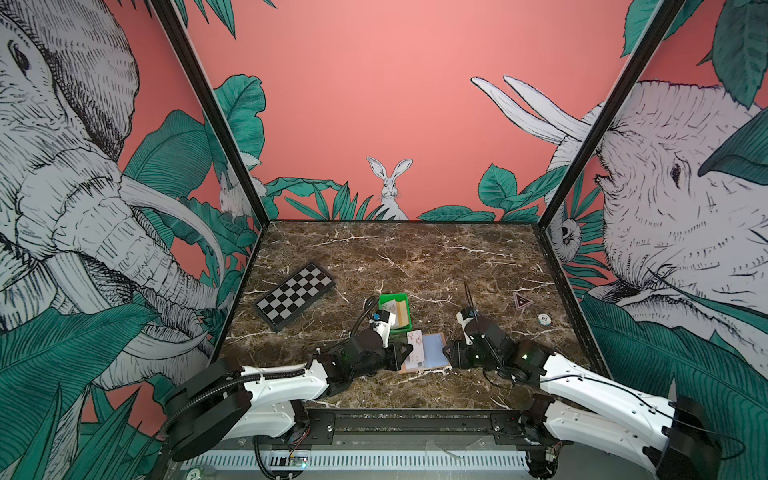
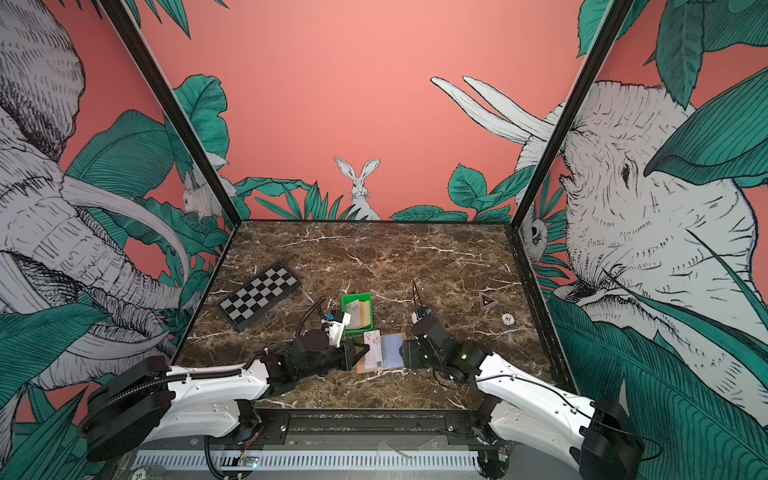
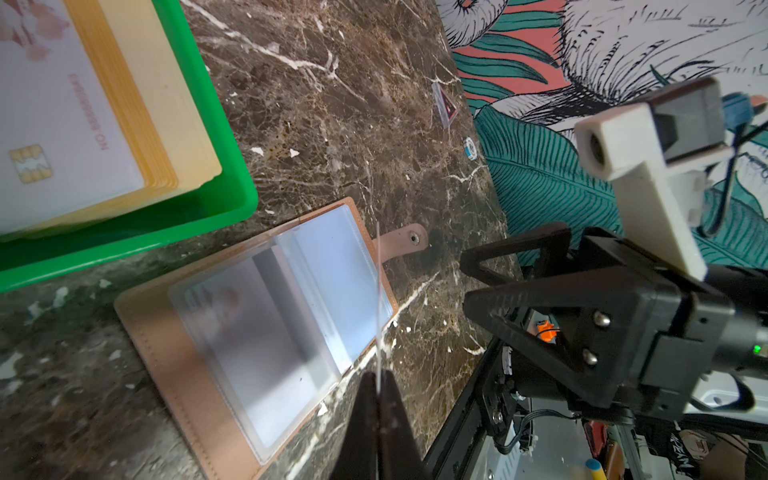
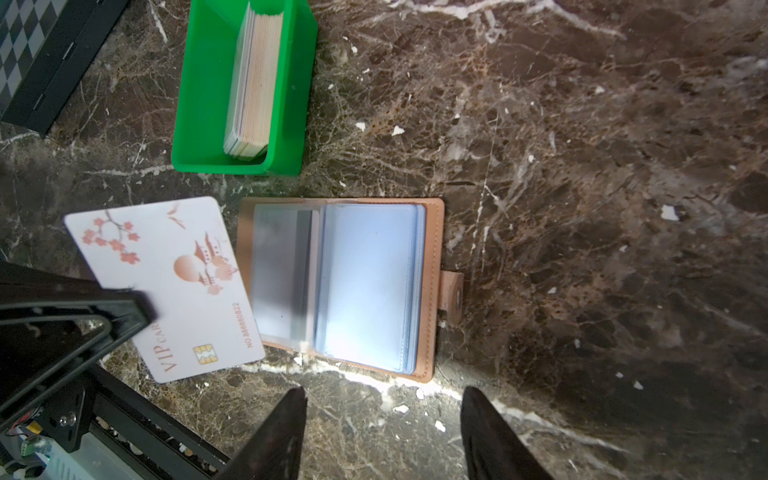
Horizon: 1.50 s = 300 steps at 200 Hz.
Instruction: Put the credit cards into the card holder
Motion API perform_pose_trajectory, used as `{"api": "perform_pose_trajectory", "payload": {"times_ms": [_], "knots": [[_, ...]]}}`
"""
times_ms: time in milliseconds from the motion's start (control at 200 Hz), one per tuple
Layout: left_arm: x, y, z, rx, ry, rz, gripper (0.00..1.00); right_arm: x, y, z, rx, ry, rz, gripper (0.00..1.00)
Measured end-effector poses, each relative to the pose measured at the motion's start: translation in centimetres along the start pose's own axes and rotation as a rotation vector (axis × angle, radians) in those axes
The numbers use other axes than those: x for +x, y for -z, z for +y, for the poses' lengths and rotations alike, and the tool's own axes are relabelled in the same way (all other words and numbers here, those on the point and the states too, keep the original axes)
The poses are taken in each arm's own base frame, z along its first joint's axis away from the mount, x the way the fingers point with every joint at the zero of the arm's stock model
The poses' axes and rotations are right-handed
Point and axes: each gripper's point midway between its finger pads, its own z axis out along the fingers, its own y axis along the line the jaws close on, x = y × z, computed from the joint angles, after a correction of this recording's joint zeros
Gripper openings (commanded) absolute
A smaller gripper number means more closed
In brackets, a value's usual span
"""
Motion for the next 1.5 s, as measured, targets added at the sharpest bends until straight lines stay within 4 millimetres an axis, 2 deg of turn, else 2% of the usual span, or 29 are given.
{"api": "perform_pose_trajectory", "payload": {"times_ms": [595, 990, 1265, 1500], "knots": [[-0.2, -0.9, -0.5, -0.013, 0.068, 0.022, 0.0, 0.6, -1.2, -0.3, 0.027, -0.019, 0.049, 0.5], [0.3, -1.4, 0.2, -0.038, 0.099, 0.039, 0.0, 0.2, -2.2, -0.2, 0.029, -0.052, 0.075, 0.49], [0.1, -1.5, 0.9, -0.069, 0.181, 0.021, 0.0, 0.6, -3.1, -0.6, 0.052, -0.053, 0.102, 0.45], [0.8, -1.8, 1.6, -0.094, 0.225, 0.044, 0.0, 1.0, -3.4, -1.3, 0.087, -0.047, 0.117, 0.42]]}}
